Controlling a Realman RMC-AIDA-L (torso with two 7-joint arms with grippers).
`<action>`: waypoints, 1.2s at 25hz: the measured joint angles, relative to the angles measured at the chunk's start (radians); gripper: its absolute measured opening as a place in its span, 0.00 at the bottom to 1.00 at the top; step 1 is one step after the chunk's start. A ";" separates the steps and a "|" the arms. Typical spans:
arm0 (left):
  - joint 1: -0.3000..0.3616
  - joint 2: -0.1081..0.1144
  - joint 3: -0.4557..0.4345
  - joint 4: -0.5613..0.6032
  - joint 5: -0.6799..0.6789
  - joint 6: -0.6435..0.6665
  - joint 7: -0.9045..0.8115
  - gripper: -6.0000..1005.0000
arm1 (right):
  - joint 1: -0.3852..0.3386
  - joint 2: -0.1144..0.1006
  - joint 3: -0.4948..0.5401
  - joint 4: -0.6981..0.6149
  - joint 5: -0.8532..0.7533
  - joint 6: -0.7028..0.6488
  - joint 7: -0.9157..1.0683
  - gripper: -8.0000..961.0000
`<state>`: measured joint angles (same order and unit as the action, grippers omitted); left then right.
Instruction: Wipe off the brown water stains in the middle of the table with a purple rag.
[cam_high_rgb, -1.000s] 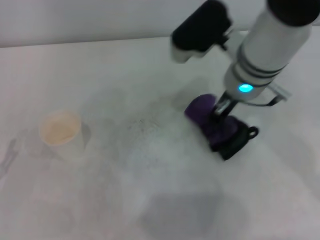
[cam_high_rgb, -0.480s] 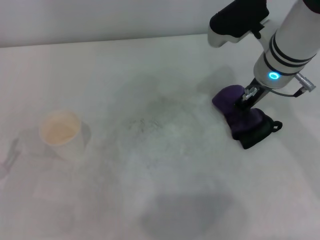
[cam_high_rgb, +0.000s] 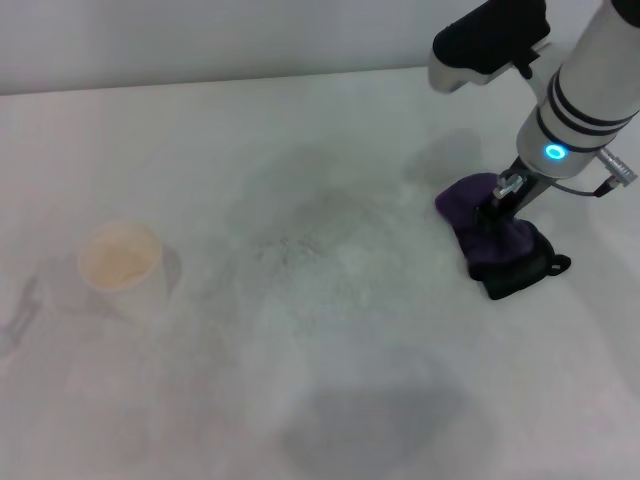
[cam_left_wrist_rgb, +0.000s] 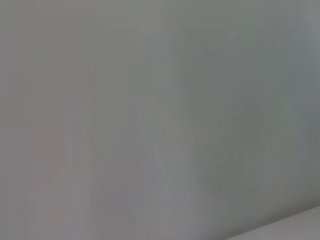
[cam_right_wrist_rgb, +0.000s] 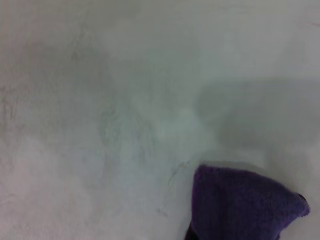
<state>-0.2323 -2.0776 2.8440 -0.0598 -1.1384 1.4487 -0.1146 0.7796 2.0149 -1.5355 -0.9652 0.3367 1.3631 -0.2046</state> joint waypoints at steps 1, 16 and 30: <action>0.000 0.000 0.000 0.000 0.000 -0.003 0.000 0.89 | -0.001 -0.001 0.005 -0.004 0.000 0.001 -0.001 0.24; -0.007 -0.001 0.000 0.003 -0.002 -0.015 -0.005 0.89 | -0.081 -0.007 0.335 -0.204 0.002 0.009 -0.211 0.35; -0.030 -0.003 0.000 0.042 -0.097 -0.066 -0.006 0.89 | -0.292 -0.018 0.854 0.054 0.602 -0.450 -0.980 0.35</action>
<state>-0.2620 -2.0803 2.8440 -0.0178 -1.2355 1.3832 -0.1210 0.4879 1.9974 -0.6815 -0.9115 0.9391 0.9134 -1.1844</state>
